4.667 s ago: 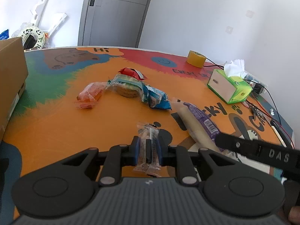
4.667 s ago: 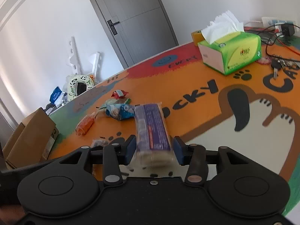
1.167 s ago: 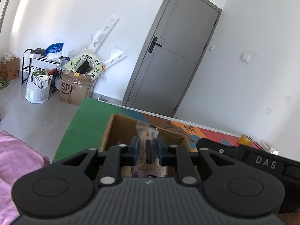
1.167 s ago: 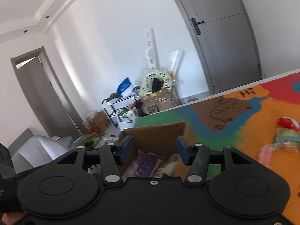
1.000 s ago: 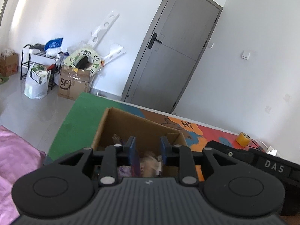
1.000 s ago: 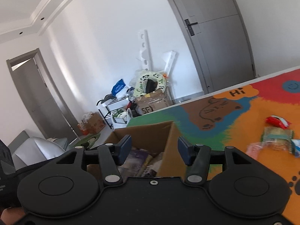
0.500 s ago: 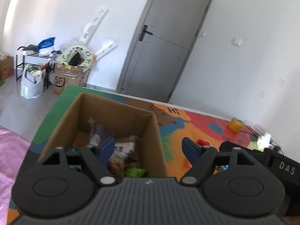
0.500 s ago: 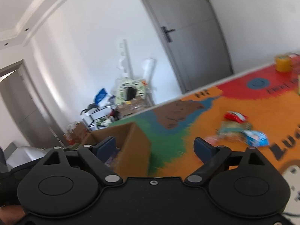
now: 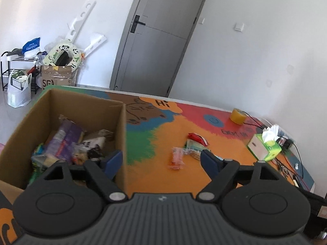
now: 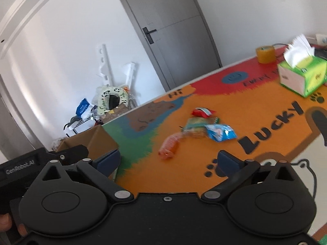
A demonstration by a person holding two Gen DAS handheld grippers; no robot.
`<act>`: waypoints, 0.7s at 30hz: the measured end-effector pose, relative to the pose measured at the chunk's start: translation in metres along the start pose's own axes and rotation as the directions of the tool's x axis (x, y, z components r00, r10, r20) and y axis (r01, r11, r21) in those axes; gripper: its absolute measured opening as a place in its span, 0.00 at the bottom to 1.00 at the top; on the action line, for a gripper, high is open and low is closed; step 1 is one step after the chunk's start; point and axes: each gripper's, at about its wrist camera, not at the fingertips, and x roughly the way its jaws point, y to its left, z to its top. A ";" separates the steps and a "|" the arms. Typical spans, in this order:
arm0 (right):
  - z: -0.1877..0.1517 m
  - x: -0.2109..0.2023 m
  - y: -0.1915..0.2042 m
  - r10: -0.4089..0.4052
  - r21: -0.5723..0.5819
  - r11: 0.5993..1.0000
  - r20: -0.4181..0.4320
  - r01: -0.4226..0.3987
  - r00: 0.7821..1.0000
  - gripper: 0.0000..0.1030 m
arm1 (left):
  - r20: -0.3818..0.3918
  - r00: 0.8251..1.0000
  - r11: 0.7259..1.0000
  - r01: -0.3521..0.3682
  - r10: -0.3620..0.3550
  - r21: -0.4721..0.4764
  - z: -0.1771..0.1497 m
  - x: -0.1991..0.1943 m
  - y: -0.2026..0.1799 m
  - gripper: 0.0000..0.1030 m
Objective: Organize snacks
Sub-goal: 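Move both grippers back over the remaining snacks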
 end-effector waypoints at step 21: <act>0.009 0.039 -0.049 0.003 0.047 0.999 -0.116 0.003 0.993 0.84 | -0.043 0.999 0.999 -0.008 0.010 0.045 0.008 0.048 -0.036 0.79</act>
